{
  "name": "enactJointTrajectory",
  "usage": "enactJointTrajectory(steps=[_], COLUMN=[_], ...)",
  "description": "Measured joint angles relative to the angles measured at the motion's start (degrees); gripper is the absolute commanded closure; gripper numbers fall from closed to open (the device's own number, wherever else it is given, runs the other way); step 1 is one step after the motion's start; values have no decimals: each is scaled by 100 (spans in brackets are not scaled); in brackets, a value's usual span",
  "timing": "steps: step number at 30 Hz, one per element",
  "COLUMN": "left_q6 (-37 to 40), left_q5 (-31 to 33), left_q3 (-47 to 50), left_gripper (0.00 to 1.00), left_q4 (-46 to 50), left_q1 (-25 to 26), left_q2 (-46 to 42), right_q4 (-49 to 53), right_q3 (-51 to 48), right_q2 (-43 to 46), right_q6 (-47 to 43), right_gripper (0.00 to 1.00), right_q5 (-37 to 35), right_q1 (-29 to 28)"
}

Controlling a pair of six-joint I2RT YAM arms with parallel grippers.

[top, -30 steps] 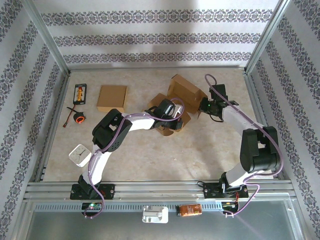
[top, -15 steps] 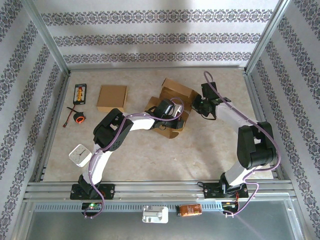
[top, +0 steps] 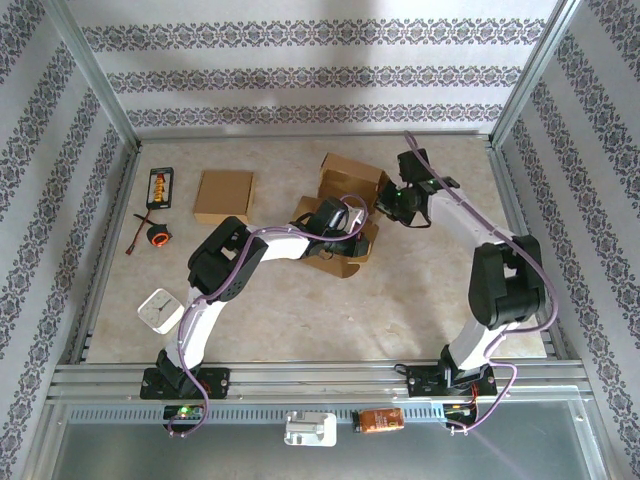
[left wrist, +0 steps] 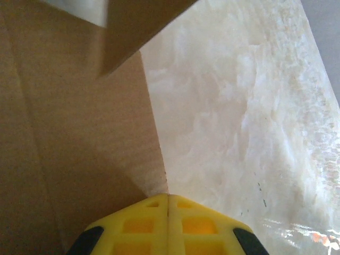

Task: Fold the paper box

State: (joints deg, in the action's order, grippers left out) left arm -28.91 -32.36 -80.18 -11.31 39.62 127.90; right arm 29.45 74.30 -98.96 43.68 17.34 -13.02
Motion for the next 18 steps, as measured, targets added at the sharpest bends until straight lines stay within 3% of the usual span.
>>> enactJointTrajectory(steps=[6, 11, 18], left_q6=[-118, -269, -413], left_q5=[-57, -83, 20], left_q3=[0, 2, 802], left_gripper=[100, 100, 76], left_q4=[-20, -20, -595], left_q1=[-33, -39, -70], left_q2=[13, 13, -468], right_q4=[299, 238, 299], right_q3=[505, 544, 599], right_q2=[-584, -673, -750], right_q6=[-476, -667, -909], right_gripper=[86, 84, 84], right_q5=[855, 789, 186], right_q1=[87, 35, -273])
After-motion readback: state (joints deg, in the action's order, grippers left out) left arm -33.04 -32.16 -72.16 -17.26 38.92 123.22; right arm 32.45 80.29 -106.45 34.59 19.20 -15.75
